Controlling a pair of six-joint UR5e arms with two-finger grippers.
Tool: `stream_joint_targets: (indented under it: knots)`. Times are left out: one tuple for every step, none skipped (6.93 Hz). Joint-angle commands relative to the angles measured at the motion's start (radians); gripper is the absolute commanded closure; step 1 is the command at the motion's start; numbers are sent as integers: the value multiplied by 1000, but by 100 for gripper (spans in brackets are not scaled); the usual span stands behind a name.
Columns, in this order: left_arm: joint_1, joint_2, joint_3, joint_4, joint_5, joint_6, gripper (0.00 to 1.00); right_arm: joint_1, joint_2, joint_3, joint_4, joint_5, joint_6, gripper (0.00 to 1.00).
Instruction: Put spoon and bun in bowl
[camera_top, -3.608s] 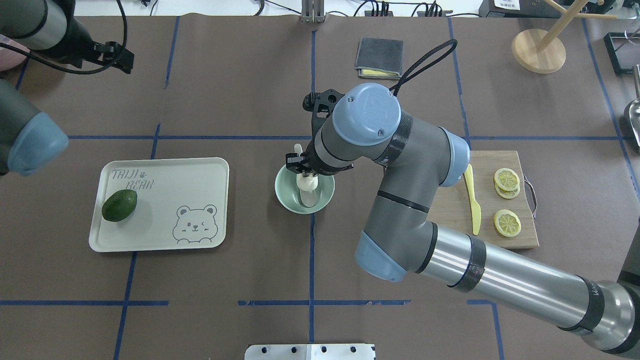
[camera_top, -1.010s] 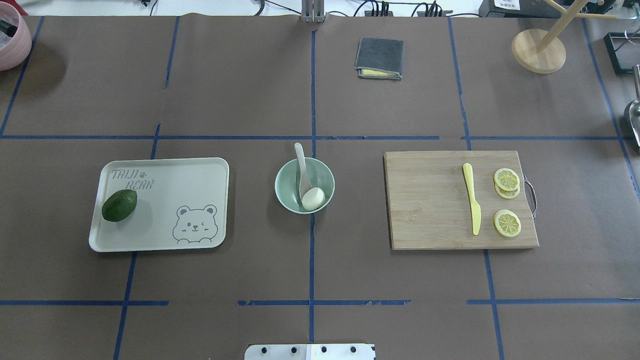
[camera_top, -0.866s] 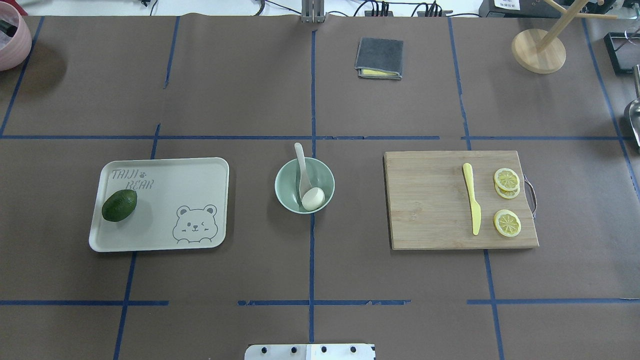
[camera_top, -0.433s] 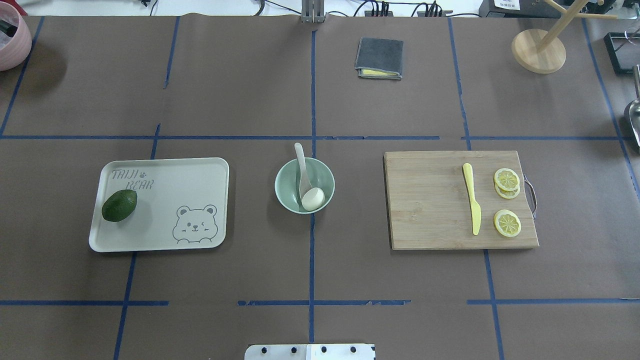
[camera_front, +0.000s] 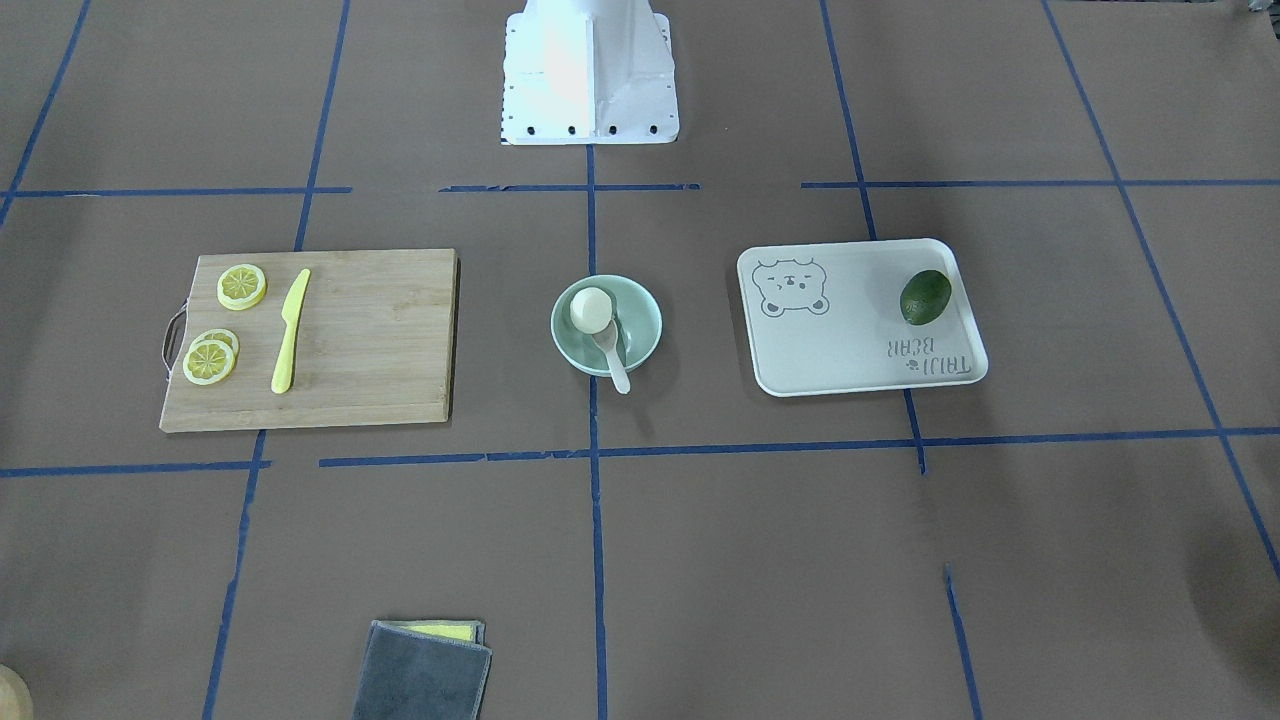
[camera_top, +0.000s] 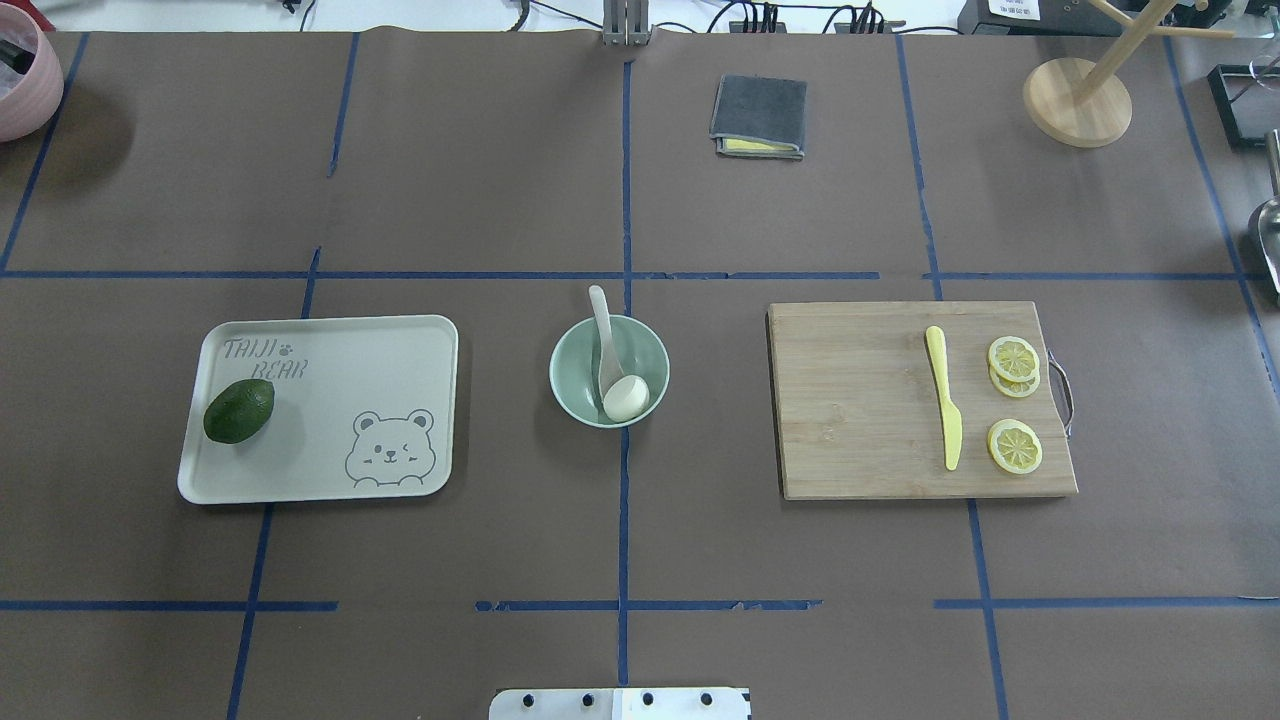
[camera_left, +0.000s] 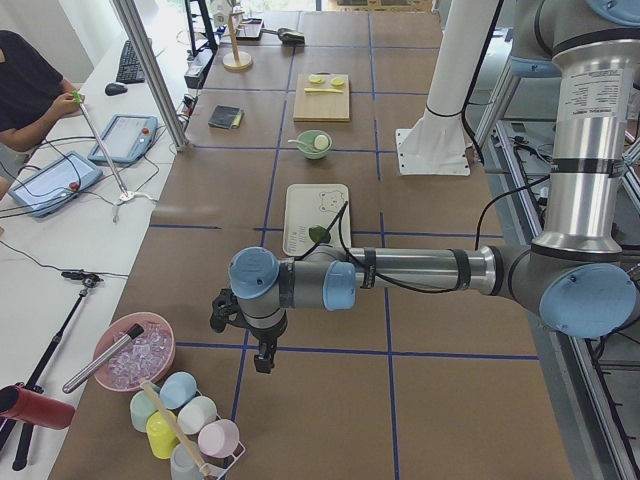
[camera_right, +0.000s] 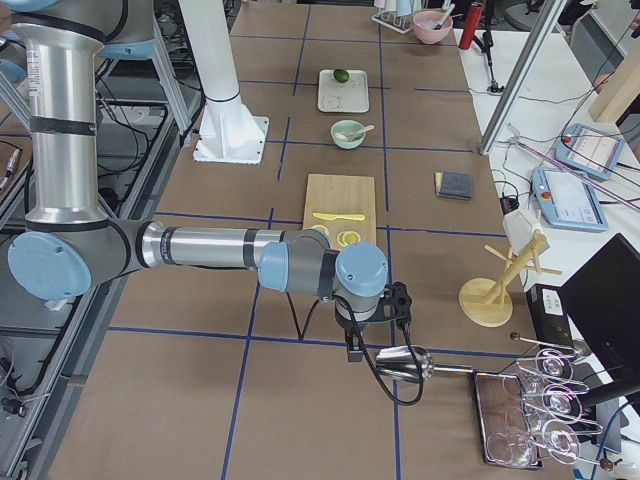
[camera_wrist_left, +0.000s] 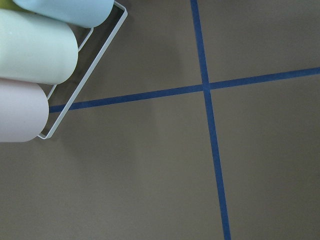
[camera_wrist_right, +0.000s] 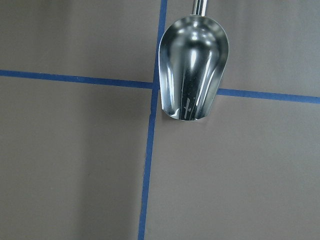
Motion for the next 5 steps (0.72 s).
stream_joint_targets:
  knots:
    - [1, -3, -52, 28, -1, -82, 0, 0, 0, 6, 3, 6, 52, 0]
    - [1, 3, -50, 26, -1, -82, 0, 0, 0, 7, 3, 6, 52, 0]
    - [1, 5, -49, 22, -1, -82, 0, 0, 1, 7, 3, 6, 52, 0]
    - [1, 5, -52, 23, -1, -82, 0, 0, 1, 9, 3, 6, 52, 0]
    - [1, 6, -50, 22, -1, -82, 0, 0, 1, 7, 5, 3, 50, 0]
